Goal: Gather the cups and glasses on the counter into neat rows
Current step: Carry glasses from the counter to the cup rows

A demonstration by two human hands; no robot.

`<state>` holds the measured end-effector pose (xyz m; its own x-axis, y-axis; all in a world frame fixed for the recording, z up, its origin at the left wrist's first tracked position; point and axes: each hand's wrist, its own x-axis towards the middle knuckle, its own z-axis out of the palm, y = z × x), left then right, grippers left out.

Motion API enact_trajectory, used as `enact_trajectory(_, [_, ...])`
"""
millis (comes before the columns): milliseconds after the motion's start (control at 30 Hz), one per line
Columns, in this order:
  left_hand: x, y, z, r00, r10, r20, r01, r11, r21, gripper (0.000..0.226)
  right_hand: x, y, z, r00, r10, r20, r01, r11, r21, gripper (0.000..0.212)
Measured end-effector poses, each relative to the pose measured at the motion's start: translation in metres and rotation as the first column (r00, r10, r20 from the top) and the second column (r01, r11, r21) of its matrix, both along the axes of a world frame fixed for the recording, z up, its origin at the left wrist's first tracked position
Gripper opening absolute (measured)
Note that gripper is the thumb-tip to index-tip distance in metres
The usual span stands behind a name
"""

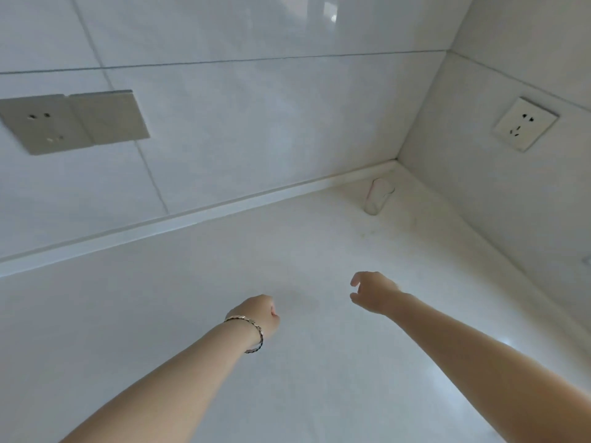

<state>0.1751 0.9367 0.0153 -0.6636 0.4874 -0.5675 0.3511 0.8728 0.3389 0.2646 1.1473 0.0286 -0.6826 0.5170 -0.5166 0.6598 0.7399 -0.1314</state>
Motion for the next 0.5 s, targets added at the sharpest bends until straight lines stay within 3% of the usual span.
enact_trajectory(100, [-0.015, 0.047, -0.002, 1.0, -0.005, -0.007, 0.005, 1.0, 0.001, 0.026, -0.016, 0.049, -0.003, 0.999, -0.037, -0.027, 0.037, 0.999, 0.022, 0.041])
enact_trajectory(267, [-0.04, 0.108, -0.016, 1.0, -0.011, -0.013, 0.012, 1.0, 0.014, 0.016, -0.059, 0.119, -0.006, 0.981, -0.147, -0.125, 0.15, 0.988, 0.019, 0.049])
enact_trajectory(400, [-0.061, 0.144, -0.031, 0.999, -0.043, -0.021, 0.043, 0.999, -0.012, 0.014, -0.101, 0.165, -0.01, 0.925, -0.287, -0.248, 0.294, 0.956, -0.01, 0.062])
enact_trajectory(500, [-0.079, 0.164, -0.041, 0.997, -0.07, -0.039, 0.068, 0.997, -0.033, 0.024, -0.132, 0.197, -0.015, 0.866, -0.347, -0.361, 0.366, 0.93, -0.016, 0.072])
